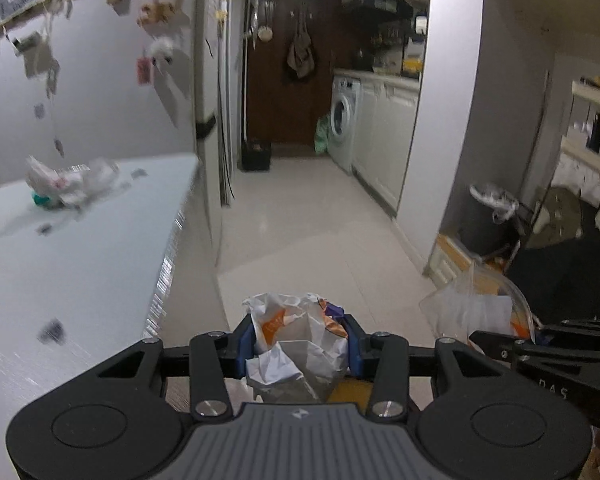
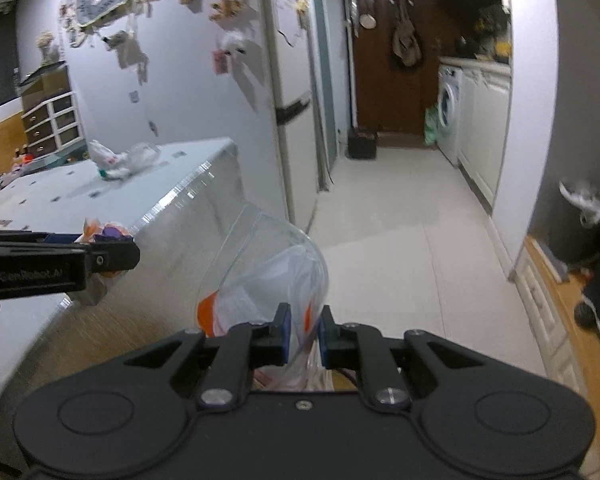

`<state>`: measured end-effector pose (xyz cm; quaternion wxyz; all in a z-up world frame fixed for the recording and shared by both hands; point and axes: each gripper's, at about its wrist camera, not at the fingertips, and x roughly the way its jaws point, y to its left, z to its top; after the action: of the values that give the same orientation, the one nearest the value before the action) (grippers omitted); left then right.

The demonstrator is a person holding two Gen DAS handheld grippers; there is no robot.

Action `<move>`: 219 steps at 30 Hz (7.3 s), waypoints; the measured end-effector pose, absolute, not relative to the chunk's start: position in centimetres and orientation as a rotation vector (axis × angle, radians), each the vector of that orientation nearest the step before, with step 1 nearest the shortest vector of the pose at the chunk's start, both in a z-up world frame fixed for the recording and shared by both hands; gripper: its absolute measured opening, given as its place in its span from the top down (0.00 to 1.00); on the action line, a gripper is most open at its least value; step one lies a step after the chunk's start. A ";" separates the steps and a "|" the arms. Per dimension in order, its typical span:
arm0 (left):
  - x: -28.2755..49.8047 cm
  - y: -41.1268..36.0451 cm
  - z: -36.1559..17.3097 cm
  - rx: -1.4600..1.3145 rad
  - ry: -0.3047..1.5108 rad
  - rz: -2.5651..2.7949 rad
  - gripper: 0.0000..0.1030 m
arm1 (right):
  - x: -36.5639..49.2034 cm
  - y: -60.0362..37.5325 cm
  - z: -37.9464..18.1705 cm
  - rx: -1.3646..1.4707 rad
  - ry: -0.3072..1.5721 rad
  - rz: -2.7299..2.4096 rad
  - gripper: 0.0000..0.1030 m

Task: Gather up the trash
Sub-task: 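Carry the paper wrapper with the left tool while the right carries the clear bag to the bin, then open the left tool to drop the wrapper while the right drops the clear bag, then withdraw both open tools from the bin toward the table, then move the right tool to the white plastic bag while the left reaches the teal cap, then grasp the white plastic bag with the right tool while the left grasps the teal cap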

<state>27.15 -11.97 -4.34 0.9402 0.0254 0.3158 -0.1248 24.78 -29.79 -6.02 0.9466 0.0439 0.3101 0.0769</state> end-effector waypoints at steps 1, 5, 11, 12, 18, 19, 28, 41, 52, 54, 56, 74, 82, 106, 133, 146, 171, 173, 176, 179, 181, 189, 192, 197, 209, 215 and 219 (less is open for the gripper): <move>27.3 -12.4 -5.0 0.057 0.657 -0.256 0.56 | 24.8 -30.2 -6.6 0.101 0.642 0.151 0.86; 27.8 -13.9 -8.1 0.055 0.723 -0.274 0.56 | 24.8 -31.8 -9.5 0.137 0.691 0.132 0.86; 28.6 -15.3 -12.2 0.059 0.810 -0.280 0.56 | 25.3 -32.8 -13.4 0.181 0.763 0.120 0.86; 28.8 -15.5 -12.9 0.058 0.827 -0.281 0.56 | 25.4 -32.8 -14.0 0.186 0.776 0.120 0.86; 30.6 -15.9 -17.4 0.067 0.923 -0.278 0.56 | 27.0 -32.0 -17.9 0.224 0.870 0.117 0.86; 31.0 -15.8 -17.9 0.068 0.936 -0.273 0.56 | 27.4 -31.8 -18.8 0.235 0.893 0.114 0.86; 32.7 -14.8 -23.0 0.059 1.043 -0.263 0.56 | 31.4 -30.2 -24.1 0.275 1.046 0.062 0.85; 34.2 -15.0 -27.3 0.099 1.136 -0.302 0.56 | 35.3 -28.3 -28.3 0.179 1.176 -0.013 0.79; 34.6 -16.1 -29.5 -0.011 1.236 -0.432 0.50 | 35.7 -28.7 -27.6 0.171 1.159 0.011 0.66; 34.3 -16.5 -29.5 -0.004 1.241 -0.454 0.41 | 35.6 -28.8 -27.5 0.169 1.158 0.031 0.65; 34.0 -16.7 -29.5 0.008 1.245 -0.465 0.24 | 35.4 -28.9 -27.3 0.177 1.159 0.042 0.60; 32.3 -17.1 -28.0 0.081 1.233 -0.407 0.02 | 32.2 -29.8 -26.0 0.152 1.149 0.114 0.32; 31.2 -16.1 -26.4 0.071 1.212 -0.390 0.00 | 30.7 -30.1 -24.1 0.150 1.089 0.119 0.11; 27.0 -13.0 -20.9 0.051 1.107 -0.355 0.00 | 24.3 -30.9 -18.9 0.097 0.968 0.091 0.02; 21.5 -9.2 -9.5 0.035 0.816 -0.461 0.00 | 16.1 -34.4 -11.2 0.108 0.777 0.023 0.02; 21.5 -2.9 0.5 0.072 0.527 -0.359 0.00 | 17.3 -28.6 -3.3 0.024 0.542 0.153 0.00; 37.6 16.5 10.7 0.043 0.305 -0.046 0.00 | 33.8 -9.5 9.2 -0.180 0.291 0.480 0.00; 39.1 17.6 10.3 0.003 0.297 -0.046 0.00 | 35.7 -7.7 10.3 -0.194 0.280 0.498 0.00; 41.3 18.9 9.0 -0.038 0.298 -0.016 0.00 | 38.2 -5.5 11.0 -0.216 0.293 0.509 0.00; 43.4 20.3 7.4 -0.077 0.309 -0.017 0.00 | 41.3 -3.4 11.0 -0.223 0.351 0.558 0.00; 44.5 21.0 6.6 -0.098 0.313 -0.024 0.00 | 43.3 -2.0 10.7 -0.234 0.391 0.587 0.02; 49.3 23.7 4.9 -0.120 0.366 -0.068 0.00 | 49.7 4.1 5.9 -0.426 0.445 0.677 0.14; 51.1 24.6 4.3 -0.115 0.381 -0.079 0.00 | 51.9 6.3 3.7 -0.489 0.461 0.702 0.17; 53.9 25.4 2.8 -0.129 0.419 -0.117 0.04 | 55.6 9.8 -0.6 -0.582 0.523 0.735 0.21; 59.1 25.6 -2.0 -0.145 0.553 -0.145 0.17 | 60.6 10.6 -4.2 -0.536 0.633 0.668 0.39; 60.2 25.5 -3.6 -0.180 0.584 -0.192 0.22 | 60.8 8.7 -4.0 -0.413 0.684 0.590 0.41; 60.6 25.3 -4.2 -0.159 0.602 -0.169 0.28 | 60.8 7.1 -3.6 -0.303 0.741 0.489 0.42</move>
<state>60.59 25.34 -4.22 0.9485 -0.0783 0.2956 -0.0830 60.81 7.08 -3.59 0.8921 -0.1459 0.3568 0.2355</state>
